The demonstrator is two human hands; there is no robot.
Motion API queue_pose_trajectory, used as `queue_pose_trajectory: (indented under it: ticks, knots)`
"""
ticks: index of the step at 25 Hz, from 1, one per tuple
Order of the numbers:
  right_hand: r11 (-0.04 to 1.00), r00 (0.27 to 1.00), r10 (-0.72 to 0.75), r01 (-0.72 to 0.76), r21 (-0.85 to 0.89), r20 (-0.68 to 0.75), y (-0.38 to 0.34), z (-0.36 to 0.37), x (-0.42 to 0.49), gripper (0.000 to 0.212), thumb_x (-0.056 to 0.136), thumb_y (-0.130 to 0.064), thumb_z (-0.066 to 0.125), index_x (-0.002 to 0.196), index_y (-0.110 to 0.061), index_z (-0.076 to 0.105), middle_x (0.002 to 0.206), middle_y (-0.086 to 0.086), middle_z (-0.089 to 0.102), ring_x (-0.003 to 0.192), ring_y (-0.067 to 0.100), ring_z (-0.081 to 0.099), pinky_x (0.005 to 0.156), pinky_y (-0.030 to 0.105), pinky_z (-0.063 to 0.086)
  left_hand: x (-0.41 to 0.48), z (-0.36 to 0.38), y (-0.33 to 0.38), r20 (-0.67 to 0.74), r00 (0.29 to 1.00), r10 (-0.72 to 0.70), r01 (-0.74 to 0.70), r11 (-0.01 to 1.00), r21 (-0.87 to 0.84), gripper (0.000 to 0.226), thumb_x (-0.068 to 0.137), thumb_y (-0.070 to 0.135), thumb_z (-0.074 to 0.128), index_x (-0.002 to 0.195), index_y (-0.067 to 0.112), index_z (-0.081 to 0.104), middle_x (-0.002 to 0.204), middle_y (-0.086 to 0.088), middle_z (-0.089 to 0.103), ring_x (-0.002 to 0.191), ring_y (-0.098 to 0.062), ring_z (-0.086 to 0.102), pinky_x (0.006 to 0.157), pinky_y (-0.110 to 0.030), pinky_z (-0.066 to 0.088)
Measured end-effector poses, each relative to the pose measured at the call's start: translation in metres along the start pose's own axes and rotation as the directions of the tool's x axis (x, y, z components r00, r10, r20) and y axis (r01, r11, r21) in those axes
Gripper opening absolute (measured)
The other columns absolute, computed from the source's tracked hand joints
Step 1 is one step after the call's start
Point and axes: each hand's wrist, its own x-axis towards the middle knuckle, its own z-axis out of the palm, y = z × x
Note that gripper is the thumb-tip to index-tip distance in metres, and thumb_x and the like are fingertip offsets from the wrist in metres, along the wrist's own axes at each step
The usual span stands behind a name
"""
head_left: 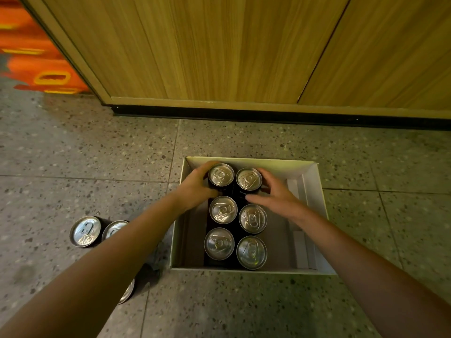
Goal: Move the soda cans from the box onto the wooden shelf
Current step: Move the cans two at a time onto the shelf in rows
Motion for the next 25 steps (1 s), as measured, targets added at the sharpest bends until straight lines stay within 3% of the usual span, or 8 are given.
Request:
queue_pose_trajectory:
  ticks: [3,4,6,10,13,16,22,25]
  knots:
    - [0.998,0.997,0.012,-0.007,0.067,-0.072,-0.006,0.012,0.001,0.064,0.069,-0.017,0.077,0.125,-0.019,0.044,0.114,-0.008,0.056,0.106,0.005,0.053,0.094,0.017,0.043,0.002,0.006,0.002,-0.038,0.999,-0.024,0.018,0.987,-0.162,0.064,0.073,-0.007,0.067,0.128,0.018,0.046,0.107,0.007,0.057,0.096,-0.001,0.054,0.067,-0.007,0.05]
    - [0.996,0.994,0.019,-0.009,0.088,-0.104,-0.008,0.013,0.002,0.062,0.07,-0.016,0.077,0.123,-0.019,0.046,0.107,-0.012,0.056,0.098,-0.001,0.053,0.084,0.007,0.043,0.003,0.008,0.002,-0.038,0.999,-0.038,0.029,0.979,-0.204,0.064,0.072,-0.007,0.068,0.126,0.018,0.046,0.104,0.008,0.058,0.094,-0.001,0.055,0.066,-0.009,0.051]
    - [0.991,0.989,0.018,0.002,0.134,-0.146,-0.012,0.013,0.005,0.055,0.07,-0.018,0.077,0.118,-0.021,0.05,0.1,-0.018,0.056,0.09,-0.01,0.052,0.07,0.0,0.043,0.006,0.011,0.0,-0.034,0.998,-0.058,0.047,0.966,-0.254,0.063,0.07,-0.005,0.071,0.123,0.019,0.048,0.103,0.008,0.06,0.098,-0.005,0.057,0.074,-0.015,0.05]
    - [0.988,0.983,-0.014,0.042,0.147,-0.185,-0.02,0.004,0.006,0.048,0.066,-0.015,0.079,0.108,-0.018,0.057,0.099,-0.01,0.064,0.091,-0.001,0.059,0.074,0.006,0.046,0.003,0.011,0.006,-0.062,0.997,-0.045,0.029,0.968,-0.25,0.057,0.07,0.0,0.073,0.116,0.025,0.05,0.101,0.013,0.06,0.096,0.001,0.056,0.081,-0.015,0.048]
    - [0.984,0.985,-0.007,0.037,0.175,-0.171,-0.059,-0.014,-0.011,0.051,0.065,-0.014,0.079,0.111,-0.013,0.057,0.103,-0.003,0.065,0.097,0.01,0.061,0.082,0.015,0.048,-0.019,-0.002,0.042,-0.079,0.996,-0.036,0.012,0.957,-0.289,0.058,0.07,-0.003,0.071,0.115,0.025,0.049,0.106,0.009,0.061,0.105,-0.008,0.057,0.091,-0.021,0.046]
    - [0.973,0.988,0.018,0.019,0.23,-0.156,-0.141,-0.045,-0.044,0.05,0.066,-0.01,0.078,0.111,-0.013,0.055,0.105,0.001,0.065,0.103,0.018,0.061,0.091,0.029,0.048,-0.052,-0.036,0.125,-0.071,0.997,-0.026,0.002,0.947,-0.321,0.056,0.071,-0.006,0.07,0.118,0.015,0.05,0.116,-0.004,0.061,0.112,-0.016,0.055,0.098,-0.03,0.044]
    - [0.966,0.977,-0.082,0.126,0.226,-0.196,-0.391,-0.137,-0.137,0.042,0.066,-0.009,0.077,0.098,-0.025,0.056,0.094,-0.015,0.061,0.09,0.002,0.059,0.072,0.012,0.049,-0.147,-0.137,0.365,-0.076,0.996,0.054,-0.077,0.934,-0.348,0.052,0.072,-0.001,0.07,0.114,0.023,0.052,0.109,0.006,0.064,0.103,-0.004,0.058,0.091,-0.024,0.045]
    - [0.961,0.962,-0.126,0.179,0.211,-0.244,-0.529,-0.185,-0.192,0.046,0.059,-0.014,0.082,0.092,-0.032,0.055,0.097,-0.013,0.062,0.097,0.009,0.06,0.086,0.024,0.049,-0.208,-0.192,0.491,-0.116,0.987,0.115,-0.15,0.92,-0.362,0.053,0.07,0.004,0.073,0.117,0.021,0.054,0.116,0.001,0.064,0.112,-0.011,0.057,0.099,-0.033,0.043]
